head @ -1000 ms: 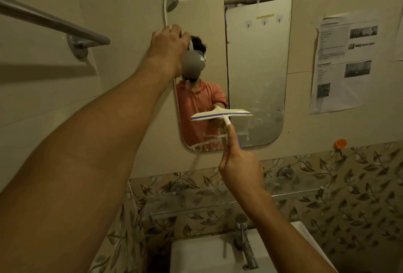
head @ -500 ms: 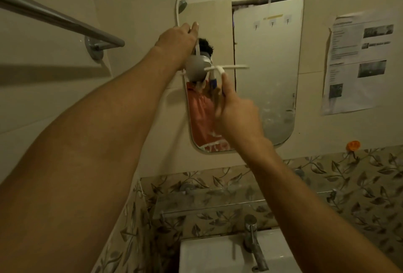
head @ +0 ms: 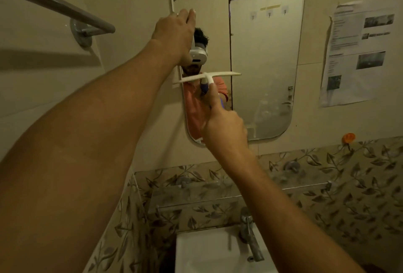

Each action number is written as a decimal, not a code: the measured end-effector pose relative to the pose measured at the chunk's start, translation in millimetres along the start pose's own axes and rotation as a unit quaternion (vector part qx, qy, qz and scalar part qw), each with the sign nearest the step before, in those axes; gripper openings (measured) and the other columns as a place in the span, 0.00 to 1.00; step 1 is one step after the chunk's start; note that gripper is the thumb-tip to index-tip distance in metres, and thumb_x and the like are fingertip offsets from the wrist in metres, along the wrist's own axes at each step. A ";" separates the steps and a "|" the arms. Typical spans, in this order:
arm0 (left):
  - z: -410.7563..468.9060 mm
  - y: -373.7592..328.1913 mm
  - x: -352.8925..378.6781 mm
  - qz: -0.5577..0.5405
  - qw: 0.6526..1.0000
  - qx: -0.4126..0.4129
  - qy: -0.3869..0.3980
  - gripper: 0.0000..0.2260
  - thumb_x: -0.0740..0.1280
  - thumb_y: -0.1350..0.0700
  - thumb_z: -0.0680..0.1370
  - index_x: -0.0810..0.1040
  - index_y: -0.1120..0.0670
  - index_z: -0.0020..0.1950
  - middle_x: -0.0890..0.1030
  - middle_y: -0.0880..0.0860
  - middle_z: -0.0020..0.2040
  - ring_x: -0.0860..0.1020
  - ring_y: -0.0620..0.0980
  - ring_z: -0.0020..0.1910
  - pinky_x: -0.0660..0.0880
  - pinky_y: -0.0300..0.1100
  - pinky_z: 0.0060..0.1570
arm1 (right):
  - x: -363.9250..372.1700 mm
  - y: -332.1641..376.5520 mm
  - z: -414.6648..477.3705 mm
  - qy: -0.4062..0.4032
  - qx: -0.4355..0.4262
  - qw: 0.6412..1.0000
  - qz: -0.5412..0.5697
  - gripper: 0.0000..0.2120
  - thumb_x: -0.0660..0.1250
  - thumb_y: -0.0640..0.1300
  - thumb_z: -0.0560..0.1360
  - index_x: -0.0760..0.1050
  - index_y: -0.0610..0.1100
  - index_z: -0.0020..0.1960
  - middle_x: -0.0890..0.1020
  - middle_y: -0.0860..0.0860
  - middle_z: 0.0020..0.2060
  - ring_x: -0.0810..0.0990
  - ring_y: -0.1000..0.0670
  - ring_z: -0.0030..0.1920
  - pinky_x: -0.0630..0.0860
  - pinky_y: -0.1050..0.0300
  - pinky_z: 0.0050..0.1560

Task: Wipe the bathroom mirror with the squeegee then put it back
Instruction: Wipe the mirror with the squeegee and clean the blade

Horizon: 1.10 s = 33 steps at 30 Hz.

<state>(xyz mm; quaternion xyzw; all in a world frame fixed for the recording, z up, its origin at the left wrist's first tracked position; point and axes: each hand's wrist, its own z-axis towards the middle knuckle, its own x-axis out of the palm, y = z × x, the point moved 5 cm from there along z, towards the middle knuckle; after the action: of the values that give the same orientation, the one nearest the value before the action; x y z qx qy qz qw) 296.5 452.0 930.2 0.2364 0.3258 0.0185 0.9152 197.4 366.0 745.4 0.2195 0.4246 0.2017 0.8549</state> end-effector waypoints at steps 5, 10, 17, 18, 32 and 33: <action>-2.7 -5.7 2.5 -0.004 1.000 -0.001 -0.031 0.50 0.70 0.37 0.73 0.49 0.60 0.82 0.67 0.63 0.70 0.70 0.63 0.65 0.72 0.56 0.60 | 24.3 -21.1 -29.7 0.006 0.010 1.000 0.010 0.41 0.58 0.42 0.82 0.33 0.61 0.81 0.74 0.46 0.34 0.74 0.46 0.32 0.73 0.50 0.34; -3.6 -11.3 8.3 0.015 0.999 -0.018 -0.040 0.61 0.74 0.28 0.62 0.49 0.60 0.81 0.67 0.61 0.70 0.70 0.61 0.67 0.73 0.57 0.60 | 37.2 -39.9 -47.3 0.003 0.023 1.000 0.018 0.38 0.56 0.45 0.85 0.32 0.61 0.81 0.75 0.47 0.33 0.73 0.48 0.30 0.68 0.55 0.29; -4.0 -16.4 15.3 0.022 0.998 -0.041 -0.053 0.64 0.77 0.27 0.55 0.56 0.59 0.79 0.66 0.59 0.72 0.64 0.61 0.73 0.71 0.57 0.65 | 51.9 -58.2 -58.9 0.011 0.032 0.999 -0.019 0.38 0.55 0.46 0.85 0.28 0.60 0.79 0.77 0.48 0.34 0.74 0.50 0.30 0.72 0.55 0.31; -3.8 -17.4 15.9 0.024 0.997 -0.046 -0.052 0.64 0.77 0.27 0.55 0.56 0.59 0.79 0.65 0.59 0.72 0.64 0.61 0.73 0.71 0.57 0.65 | 52.8 -60.2 -61.2 0.015 0.033 0.999 -0.017 0.38 0.55 0.47 0.85 0.29 0.60 0.79 0.77 0.48 0.34 0.74 0.51 0.31 0.73 0.54 0.32; -1.8 -26.0 12.1 0.032 0.996 -0.084 -0.023 0.63 0.81 0.33 0.57 0.55 0.61 0.79 0.64 0.61 0.73 0.62 0.64 0.75 0.70 0.57 0.66 | -74.7 -69.5 9.6 -0.110 0.001 0.993 0.039 0.28 0.53 0.49 0.86 0.47 0.60 0.83 0.75 0.49 0.32 0.73 0.53 0.27 0.74 0.57 0.27; -1.3 -26.8 12.2 0.035 0.995 -0.086 -0.022 0.61 0.81 0.35 0.58 0.55 0.62 0.79 0.64 0.62 0.73 0.62 0.64 0.75 0.70 0.57 0.66 | -84.9 -68.0 17.6 -0.118 -0.004 0.993 0.029 0.27 0.53 0.49 0.86 0.48 0.59 0.83 0.76 0.48 0.33 0.74 0.51 0.29 0.76 0.53 0.29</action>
<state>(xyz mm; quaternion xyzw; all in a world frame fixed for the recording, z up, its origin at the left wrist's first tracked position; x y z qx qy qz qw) 302.1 431.0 910.2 0.1686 0.2940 0.0727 0.9380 175.2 261.3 771.9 0.2510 0.3130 0.2006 0.8938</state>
